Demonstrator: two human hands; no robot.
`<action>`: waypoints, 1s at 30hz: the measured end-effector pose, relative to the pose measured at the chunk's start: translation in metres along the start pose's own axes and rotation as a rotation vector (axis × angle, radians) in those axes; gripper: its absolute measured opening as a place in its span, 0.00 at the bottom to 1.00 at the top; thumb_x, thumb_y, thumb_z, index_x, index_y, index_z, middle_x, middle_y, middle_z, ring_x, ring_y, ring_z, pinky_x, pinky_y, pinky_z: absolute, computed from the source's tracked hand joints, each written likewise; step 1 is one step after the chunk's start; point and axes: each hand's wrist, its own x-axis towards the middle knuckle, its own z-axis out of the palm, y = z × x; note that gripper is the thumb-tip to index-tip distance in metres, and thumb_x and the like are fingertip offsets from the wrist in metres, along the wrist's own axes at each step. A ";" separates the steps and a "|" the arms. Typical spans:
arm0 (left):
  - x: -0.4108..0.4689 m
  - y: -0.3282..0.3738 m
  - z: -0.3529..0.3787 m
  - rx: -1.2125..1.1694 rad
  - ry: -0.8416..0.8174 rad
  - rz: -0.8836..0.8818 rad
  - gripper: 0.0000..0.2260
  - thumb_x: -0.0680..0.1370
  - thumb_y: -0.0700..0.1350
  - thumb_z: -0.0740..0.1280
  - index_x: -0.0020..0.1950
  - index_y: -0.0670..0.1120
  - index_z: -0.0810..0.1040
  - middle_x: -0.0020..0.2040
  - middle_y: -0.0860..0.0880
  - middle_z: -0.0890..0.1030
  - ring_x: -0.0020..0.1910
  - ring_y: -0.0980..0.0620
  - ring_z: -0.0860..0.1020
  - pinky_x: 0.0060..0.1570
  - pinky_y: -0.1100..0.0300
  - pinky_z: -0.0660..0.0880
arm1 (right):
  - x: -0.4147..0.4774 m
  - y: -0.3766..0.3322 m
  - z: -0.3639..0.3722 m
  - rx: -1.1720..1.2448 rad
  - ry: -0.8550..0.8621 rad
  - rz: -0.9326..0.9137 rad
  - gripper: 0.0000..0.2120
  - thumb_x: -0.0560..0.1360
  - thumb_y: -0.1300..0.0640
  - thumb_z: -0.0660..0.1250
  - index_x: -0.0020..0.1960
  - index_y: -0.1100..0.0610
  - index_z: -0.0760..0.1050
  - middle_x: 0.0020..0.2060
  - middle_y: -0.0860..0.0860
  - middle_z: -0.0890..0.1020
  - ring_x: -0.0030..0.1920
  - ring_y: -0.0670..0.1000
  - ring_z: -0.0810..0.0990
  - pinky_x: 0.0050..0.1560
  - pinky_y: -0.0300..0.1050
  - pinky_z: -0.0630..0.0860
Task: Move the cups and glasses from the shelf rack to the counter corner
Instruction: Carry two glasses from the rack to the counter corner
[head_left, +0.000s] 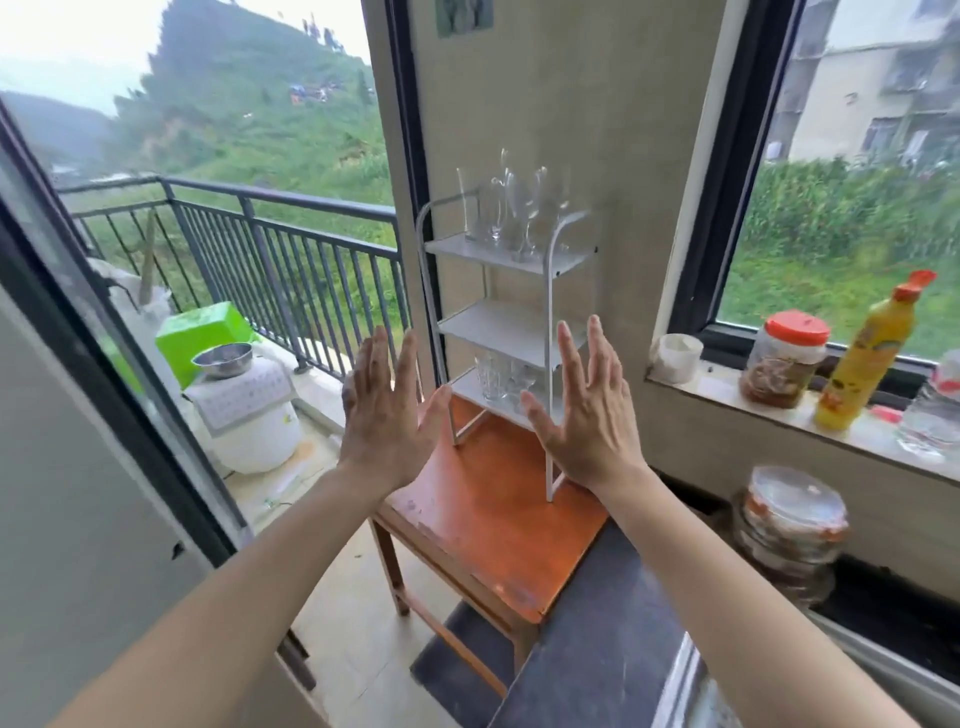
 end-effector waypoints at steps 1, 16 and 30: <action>0.018 -0.003 0.005 -0.026 0.006 0.019 0.35 0.80 0.65 0.50 0.82 0.50 0.46 0.82 0.43 0.44 0.81 0.44 0.43 0.77 0.41 0.46 | 0.015 0.002 0.005 0.002 0.017 -0.005 0.42 0.80 0.38 0.61 0.83 0.49 0.41 0.81 0.63 0.49 0.79 0.64 0.56 0.73 0.61 0.64; 0.338 -0.017 0.098 -0.542 0.041 0.170 0.34 0.81 0.64 0.54 0.81 0.54 0.43 0.82 0.45 0.47 0.80 0.45 0.47 0.75 0.40 0.52 | 0.285 0.014 0.054 -0.214 0.261 0.156 0.37 0.80 0.40 0.60 0.83 0.49 0.48 0.74 0.60 0.66 0.71 0.61 0.69 0.69 0.58 0.66; 0.419 -0.004 0.150 -0.903 0.087 0.191 0.46 0.76 0.46 0.73 0.81 0.49 0.43 0.81 0.44 0.54 0.78 0.44 0.60 0.75 0.48 0.60 | 0.318 0.019 0.083 -0.326 0.286 0.259 0.25 0.75 0.34 0.67 0.62 0.50 0.69 0.54 0.53 0.75 0.48 0.59 0.81 0.47 0.49 0.72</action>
